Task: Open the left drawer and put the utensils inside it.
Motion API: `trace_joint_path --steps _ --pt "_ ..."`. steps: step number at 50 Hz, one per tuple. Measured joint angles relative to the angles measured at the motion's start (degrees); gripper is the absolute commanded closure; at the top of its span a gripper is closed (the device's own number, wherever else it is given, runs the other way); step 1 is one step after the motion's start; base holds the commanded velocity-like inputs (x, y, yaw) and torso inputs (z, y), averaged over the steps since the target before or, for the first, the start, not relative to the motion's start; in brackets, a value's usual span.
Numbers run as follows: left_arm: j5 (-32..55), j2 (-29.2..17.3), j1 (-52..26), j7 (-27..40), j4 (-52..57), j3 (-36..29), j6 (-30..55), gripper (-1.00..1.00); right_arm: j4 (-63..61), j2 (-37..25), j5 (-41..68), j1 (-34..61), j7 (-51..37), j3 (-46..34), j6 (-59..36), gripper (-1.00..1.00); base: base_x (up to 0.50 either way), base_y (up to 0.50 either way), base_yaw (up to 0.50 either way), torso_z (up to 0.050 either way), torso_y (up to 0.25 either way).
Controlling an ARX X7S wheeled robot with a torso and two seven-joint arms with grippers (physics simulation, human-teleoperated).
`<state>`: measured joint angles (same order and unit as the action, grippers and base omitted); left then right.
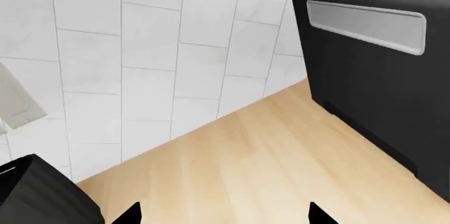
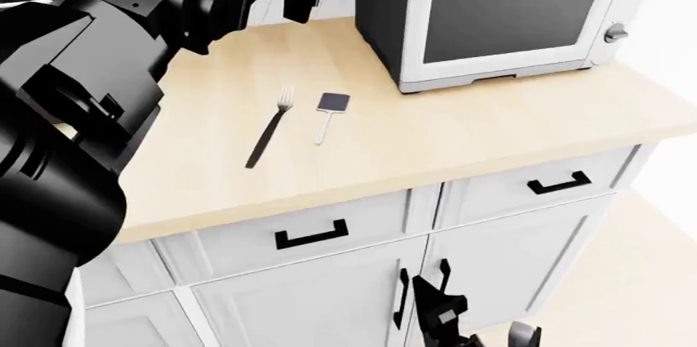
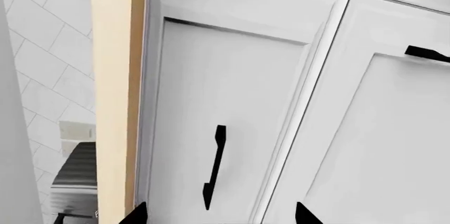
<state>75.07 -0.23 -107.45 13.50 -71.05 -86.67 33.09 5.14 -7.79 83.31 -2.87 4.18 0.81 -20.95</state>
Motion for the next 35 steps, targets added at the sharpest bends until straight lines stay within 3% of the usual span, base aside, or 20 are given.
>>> trace_joint_path --steps 7,14,24,30,35 --pt "0.0 0.2 0.0 -0.2 -0.1 0.4 0.1 -1.0 -0.1 -0.4 -0.1 0.0 -0.1 -0.1 0.3 -1.0 0.05 0.32 0.0 0.0 0.0" --pt "-0.1 0.0 -0.1 -0.2 -0.3 0.2 0.2 -1.0 -0.1 -0.4 0.2 0.0 0.0 -0.7 0.3 -1.0 0.0 0.0 0.0 0.0 0.0" --pt "0.1 0.2 0.1 -0.2 -0.3 0.3 0.2 -1.0 -0.2 -0.5 0.4 -0.2 0.6 -1.0 0.6 -1.0 0.49 -0.11 0.0 0.0 0.0" --pt "0.1 0.2 0.2 -0.2 -0.3 0.2 0.2 -1.0 0.1 -0.6 0.8 0.1 0.4 -1.2 0.7 -1.0 0.0 0.01 0.0 0.0 0.0" --pt "0.2 0.2 0.3 -0.3 -0.2 0.4 0.2 -1.0 0.2 -1.0 0.8 0.3 0.1 -1.2 0.8 -1.0 0.05 0.5 0.0 0.0 0.0"
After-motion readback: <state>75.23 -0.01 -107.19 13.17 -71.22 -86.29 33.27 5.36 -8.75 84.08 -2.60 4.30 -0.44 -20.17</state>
